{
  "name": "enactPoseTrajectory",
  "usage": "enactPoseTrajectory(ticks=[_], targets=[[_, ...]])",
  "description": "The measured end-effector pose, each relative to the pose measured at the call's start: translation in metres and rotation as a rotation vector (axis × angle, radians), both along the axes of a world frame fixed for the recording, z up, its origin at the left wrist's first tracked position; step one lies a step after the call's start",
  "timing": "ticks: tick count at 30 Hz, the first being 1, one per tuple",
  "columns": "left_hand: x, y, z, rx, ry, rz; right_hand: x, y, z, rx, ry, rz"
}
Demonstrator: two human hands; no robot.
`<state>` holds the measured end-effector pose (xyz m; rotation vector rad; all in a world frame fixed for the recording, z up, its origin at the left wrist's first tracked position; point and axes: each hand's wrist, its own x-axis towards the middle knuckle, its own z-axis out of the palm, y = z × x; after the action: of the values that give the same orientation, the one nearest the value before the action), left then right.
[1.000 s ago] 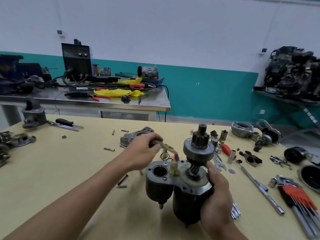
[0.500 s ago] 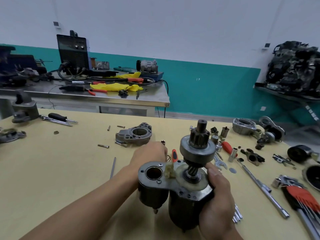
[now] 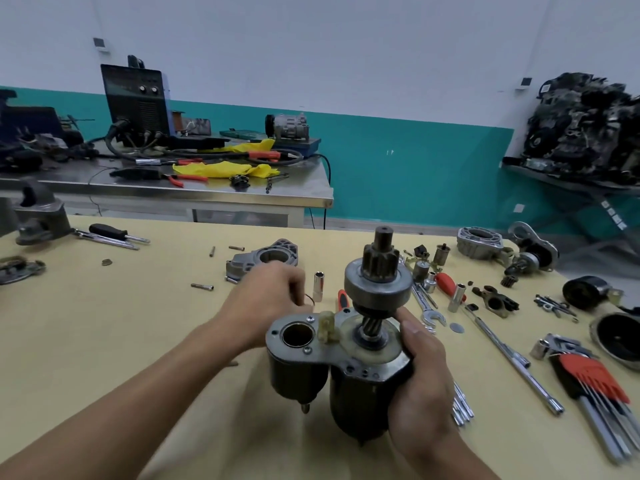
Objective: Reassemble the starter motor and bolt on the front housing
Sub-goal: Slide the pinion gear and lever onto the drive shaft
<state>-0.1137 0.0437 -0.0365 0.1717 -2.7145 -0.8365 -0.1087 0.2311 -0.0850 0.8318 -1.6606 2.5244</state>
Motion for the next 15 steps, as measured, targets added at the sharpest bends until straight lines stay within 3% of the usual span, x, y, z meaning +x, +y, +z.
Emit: enactPoseTrajectory(ticks=[2, 5, 10, 15], targets=[[0.02, -0.017, 0.005, 0.111, 0.086, 0.025, 0.0, 0.0, 0.002, 0.03, -0.01, -0.012], [0.048, -0.043, 0.004, 0.247, 0.062, 0.086, 0.0, -0.002, 0.003, 0.025, 0.012, -0.034], [0.07, -0.068, -0.017, 0.271, 0.093, 0.265, 0.0, -0.001, 0.002, 0.022, -0.019, -0.037], [0.071, -0.073, -0.03, 0.269, 0.019, 0.299, 0.0, -0.001, 0.004, 0.036, 0.004, -0.055]])
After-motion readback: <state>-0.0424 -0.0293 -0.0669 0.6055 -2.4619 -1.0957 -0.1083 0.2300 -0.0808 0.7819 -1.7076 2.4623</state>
